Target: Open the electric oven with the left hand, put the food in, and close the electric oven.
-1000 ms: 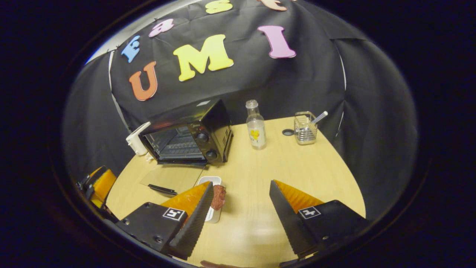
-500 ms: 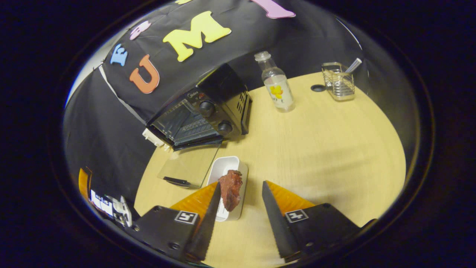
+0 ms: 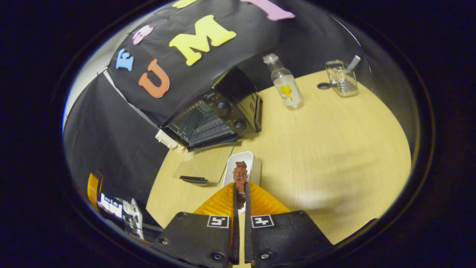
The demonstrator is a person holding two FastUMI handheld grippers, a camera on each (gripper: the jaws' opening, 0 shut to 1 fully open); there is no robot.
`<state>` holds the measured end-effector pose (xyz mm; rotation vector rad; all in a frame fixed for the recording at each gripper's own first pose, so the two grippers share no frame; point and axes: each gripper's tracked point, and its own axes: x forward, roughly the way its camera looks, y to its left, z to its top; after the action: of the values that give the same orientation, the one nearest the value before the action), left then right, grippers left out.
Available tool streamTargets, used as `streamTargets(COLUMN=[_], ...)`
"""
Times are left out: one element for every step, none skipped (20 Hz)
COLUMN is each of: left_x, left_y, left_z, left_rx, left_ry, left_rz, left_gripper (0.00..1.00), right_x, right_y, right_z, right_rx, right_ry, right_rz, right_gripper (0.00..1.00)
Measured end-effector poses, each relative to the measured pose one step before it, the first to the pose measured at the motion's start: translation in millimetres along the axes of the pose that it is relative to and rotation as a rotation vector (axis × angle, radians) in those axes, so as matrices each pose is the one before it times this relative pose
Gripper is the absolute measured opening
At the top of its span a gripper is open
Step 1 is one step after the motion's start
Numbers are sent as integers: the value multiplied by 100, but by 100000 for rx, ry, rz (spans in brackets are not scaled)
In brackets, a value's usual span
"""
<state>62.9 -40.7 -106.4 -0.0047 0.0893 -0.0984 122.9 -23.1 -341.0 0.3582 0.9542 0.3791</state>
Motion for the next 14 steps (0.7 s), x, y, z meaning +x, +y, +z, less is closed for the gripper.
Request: streamTargets(left_x=[113,-104,-246,-201,-206,19,-211,-85,-217,-139,14,-43,-28,-9], left_y=[301,392,475,497,450,420,175,226,301,455,565,390,85,71], left_z=[-309,-310,-214,-125,-255,-230,-237,-309,-291,-64,-68,43,-351,-149], left_rx=[-1159,-561,84,534,310,-245,-828,-931,-479,38,372,535,295,68], left_ry=[558,700,397,228,200,271,405,737,611,143,-53,-99,249,38], left_rz=[-505,232,566,659,688,341,-112,-169,119,823,885,463,175,-226], left_gripper=[95,95,95,96,95,95,95,95,96,96,96,95,96,96], right_x=[-466,-366,-293,-29,-54,71,32,96,239,385,401,475,456,501], right_y=[809,636,518,458,434,455,717,794,782,731,788,731,983,1015], right_z=[362,490,432,471,231,383,292,249,211,367,110,225,239,423], right_rx=[-4057,-3767,-3347,-3378,-3685,-2998,-2396,-2474,-2129,-2221,-2324,-1817,-2082,-2773], right_ry=[-1644,-1363,-1420,-1193,-1000,-1042,-871,-548,-794,-736,-527,-348,-851,-1524], right_rz=[-746,-998,-1306,-1592,-1715,-1583,-650,334,228,141,-19,-217,166,119], right_gripper=[8,8,8,8,8,8,8,8,8,8,8,8,8,8])
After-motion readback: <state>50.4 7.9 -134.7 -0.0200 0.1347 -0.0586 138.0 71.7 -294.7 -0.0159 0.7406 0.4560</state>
